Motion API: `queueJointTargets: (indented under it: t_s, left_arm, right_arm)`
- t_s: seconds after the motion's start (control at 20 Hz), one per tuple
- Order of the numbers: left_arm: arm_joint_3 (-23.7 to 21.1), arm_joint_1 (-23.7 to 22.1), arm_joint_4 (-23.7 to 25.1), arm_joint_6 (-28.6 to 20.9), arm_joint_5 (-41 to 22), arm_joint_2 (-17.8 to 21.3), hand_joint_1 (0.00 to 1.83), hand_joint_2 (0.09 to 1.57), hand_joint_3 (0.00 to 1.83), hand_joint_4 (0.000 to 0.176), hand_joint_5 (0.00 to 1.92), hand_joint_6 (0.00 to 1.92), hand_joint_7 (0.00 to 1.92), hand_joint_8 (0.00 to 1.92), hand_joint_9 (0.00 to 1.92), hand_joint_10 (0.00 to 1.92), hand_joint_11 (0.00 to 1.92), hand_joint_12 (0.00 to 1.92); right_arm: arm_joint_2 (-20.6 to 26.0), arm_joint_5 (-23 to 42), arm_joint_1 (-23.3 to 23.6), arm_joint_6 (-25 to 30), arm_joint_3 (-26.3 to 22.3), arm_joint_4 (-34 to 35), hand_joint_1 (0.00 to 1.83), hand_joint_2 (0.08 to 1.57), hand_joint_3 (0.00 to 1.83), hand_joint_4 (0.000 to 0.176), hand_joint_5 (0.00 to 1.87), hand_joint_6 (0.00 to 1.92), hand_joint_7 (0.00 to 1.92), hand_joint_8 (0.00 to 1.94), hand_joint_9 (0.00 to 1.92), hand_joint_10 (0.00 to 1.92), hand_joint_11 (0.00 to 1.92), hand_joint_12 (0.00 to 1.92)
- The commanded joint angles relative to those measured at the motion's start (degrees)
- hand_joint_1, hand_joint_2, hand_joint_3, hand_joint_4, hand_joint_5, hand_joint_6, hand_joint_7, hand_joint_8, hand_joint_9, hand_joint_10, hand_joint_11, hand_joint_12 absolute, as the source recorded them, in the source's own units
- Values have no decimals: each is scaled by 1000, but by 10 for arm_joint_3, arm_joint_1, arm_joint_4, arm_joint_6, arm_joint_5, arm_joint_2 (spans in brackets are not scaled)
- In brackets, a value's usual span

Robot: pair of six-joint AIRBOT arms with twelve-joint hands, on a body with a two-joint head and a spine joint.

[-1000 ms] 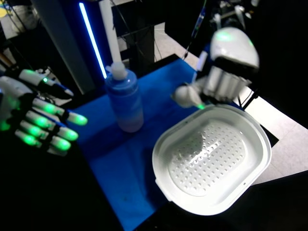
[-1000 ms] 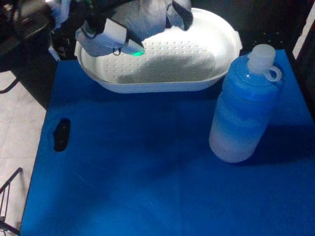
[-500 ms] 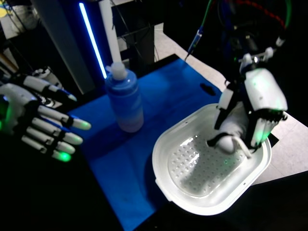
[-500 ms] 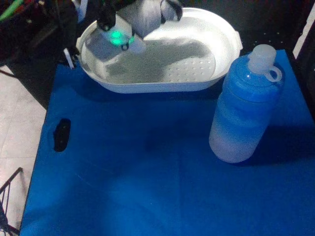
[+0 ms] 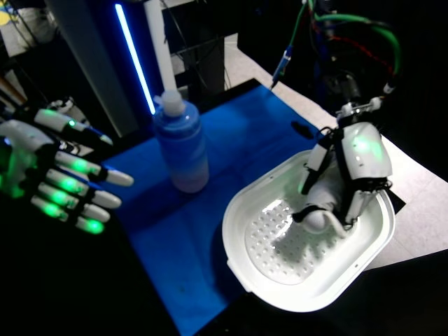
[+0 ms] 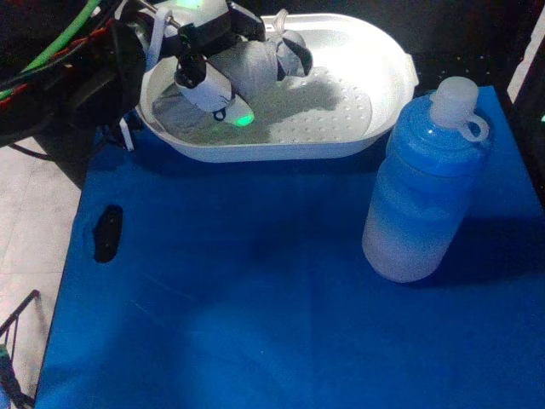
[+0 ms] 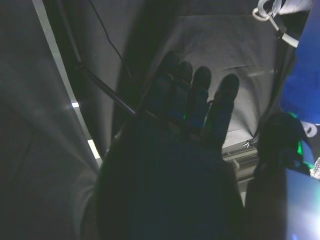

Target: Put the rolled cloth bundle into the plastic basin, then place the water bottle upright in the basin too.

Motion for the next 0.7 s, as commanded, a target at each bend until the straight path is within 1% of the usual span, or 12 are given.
queueJointTargets:
  t_s: [0.0, 0.05, 0.1, 0.15, 0.2, 0.25, 0.3, 0.35, 0.4, 0.45, 0.55, 0.65]
  left_arm:
    - [4, -5, -9, -6, -73, 1, 1108, 1131, 0, 94, 609, 1677, 663, 1862, 846, 1921, 1008, 1921]
    - [4, -6, -8, -7, -73, 1, 928, 1207, 0, 173, 762, 1316, 549, 1135, 554, 1451, 552, 1813]
    - [4, -6, -7, -7, -73, 1, 827, 1096, 0, 97, 654, 700, 597, 791, 557, 1142, 476, 1621]
    - [4, -7, -5, -7, -73, 1, 738, 1030, 0, 73, 664, 118, 696, 280, 608, 662, 369, 1348]
    - [4, -8, -2, -7, -71, 1, 704, 996, 0, 93, 595, 6, 683, 48, 604, 293, 206, 1166]
    - [4, -8, -1, -7, -70, 1, 661, 970, 0, 113, 481, 0, 551, 1, 533, 60, 56, 1093]
    - [4, -8, -1, -7, -70, 2, 657, 964, 0, 120, 453, 0, 498, 0, 487, 19, 8, 1067]
    - [4, -8, -1, -9, -70, 2, 654, 960, 0, 122, 439, 1, 454, 2, 438, 4, 0, 967]
    - [2, -8, 0, -12, -72, 4, 629, 962, 1, 112, 423, 0, 433, 0, 408, 1, 0, 914]
    - [-1, -8, 5, -17, -74, 8, 626, 958, 0, 115, 420, 1, 417, 1, 374, 2, 0, 828]
    - [-19, -8, 11, -19, -83, 24, 622, 961, 1, 116, 408, 0, 407, 0, 364, 2, 0, 794]
    - [-49, -7, 23, -19, -99, 52, 605, 973, 2, 133, 346, 0, 374, 0, 331, 0, 0, 797]
  right_arm:
    - [2, 69, 8, 5, 2, -1, 399, 1399, 0, 65, 465, 2, 343, 3, 228, 1, 201, 97]
    - [1, 69, 9, 6, 2, -1, 399, 1397, 0, 69, 462, 0, 339, 1, 223, 0, 192, 90]
    - [1, 69, 9, 6, 2, -1, 416, 1396, 0, 69, 462, 0, 340, 1, 221, 0, 190, 84]
    - [1, 69, 9, 6, 2, -1, 423, 1398, 0, 66, 463, 1, 339, 1, 228, 3, 202, 86]
    - [1, 69, 9, 6, 2, -1, 414, 1400, 1, 68, 457, 0, 334, 0, 223, 1, 200, 78]
    - [1, 69, 9, 6, 2, -1, 417, 1400, 1, 75, 455, 0, 331, 0, 218, 0, 192, 71]
    - [1, 69, 9, 6, 2, -1, 439, 1399, 0, 73, 454, 0, 331, 0, 218, 0, 193, 67]
    - [1, 69, 9, 7, 2, -1, 447, 1400, 0, 70, 455, 1, 332, 0, 224, 3, 206, 70]
    - [1, 69, 9, 8, 2, -1, 450, 1400, 0, 65, 456, 1, 334, 1, 228, 3, 214, 71]
    - [1, 69, 9, 9, 2, -1, 451, 1399, 0, 63, 458, 1, 337, 2, 231, 4, 214, 69]
    - [0, 69, 9, 14, 2, -1, 463, 1395, 0, 63, 460, 1, 342, 2, 235, 3, 220, 67]
    - [-1, 69, 11, 20, 2, -1, 488, 1392, 0, 61, 458, 0, 340, 1, 233, 0, 212, 57]
